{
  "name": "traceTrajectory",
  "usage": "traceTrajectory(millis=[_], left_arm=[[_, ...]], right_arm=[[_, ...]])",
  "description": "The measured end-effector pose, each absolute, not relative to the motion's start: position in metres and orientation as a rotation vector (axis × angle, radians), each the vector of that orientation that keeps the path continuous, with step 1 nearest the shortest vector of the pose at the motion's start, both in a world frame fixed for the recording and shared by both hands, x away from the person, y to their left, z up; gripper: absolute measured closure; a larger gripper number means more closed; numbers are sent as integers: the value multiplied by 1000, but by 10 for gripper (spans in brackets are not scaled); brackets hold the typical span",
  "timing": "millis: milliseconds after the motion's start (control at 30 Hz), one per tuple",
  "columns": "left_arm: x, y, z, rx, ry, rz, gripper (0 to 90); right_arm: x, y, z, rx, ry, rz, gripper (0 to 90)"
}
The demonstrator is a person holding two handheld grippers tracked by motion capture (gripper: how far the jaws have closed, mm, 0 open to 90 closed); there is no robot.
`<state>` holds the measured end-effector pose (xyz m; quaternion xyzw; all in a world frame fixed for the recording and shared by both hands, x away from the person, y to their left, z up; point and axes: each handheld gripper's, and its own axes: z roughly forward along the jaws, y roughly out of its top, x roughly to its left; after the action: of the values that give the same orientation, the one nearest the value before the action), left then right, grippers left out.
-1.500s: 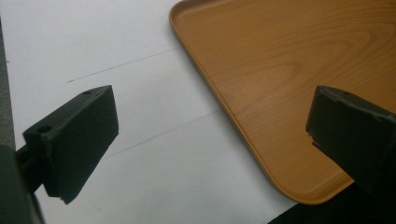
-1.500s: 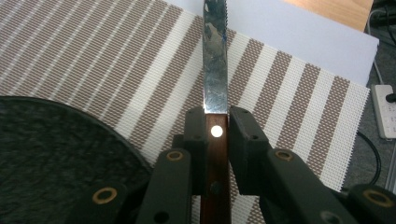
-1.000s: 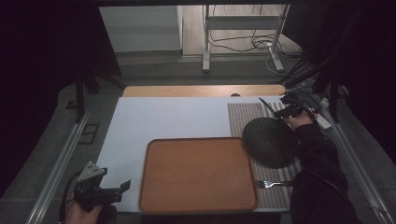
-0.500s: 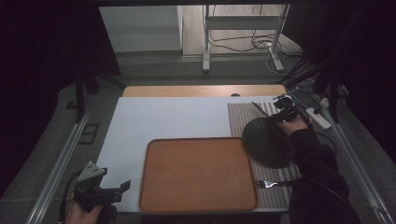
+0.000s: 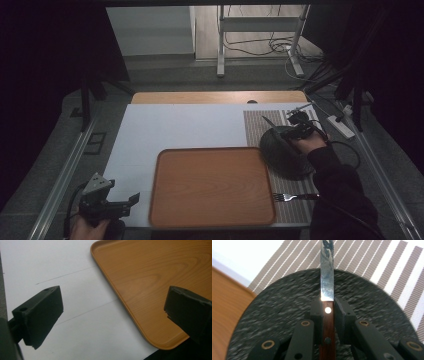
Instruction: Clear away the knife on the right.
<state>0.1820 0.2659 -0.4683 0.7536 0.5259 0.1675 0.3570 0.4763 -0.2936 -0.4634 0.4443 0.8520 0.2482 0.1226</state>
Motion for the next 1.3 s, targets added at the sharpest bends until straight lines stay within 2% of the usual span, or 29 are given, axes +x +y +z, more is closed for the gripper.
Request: traceTrajectory(millis=[1300], left_arm=[[183, 266, -468, 1942, 1363, 429, 19]], right_arm=[[371, -249, -461, 1152, 2573, 790, 777]])
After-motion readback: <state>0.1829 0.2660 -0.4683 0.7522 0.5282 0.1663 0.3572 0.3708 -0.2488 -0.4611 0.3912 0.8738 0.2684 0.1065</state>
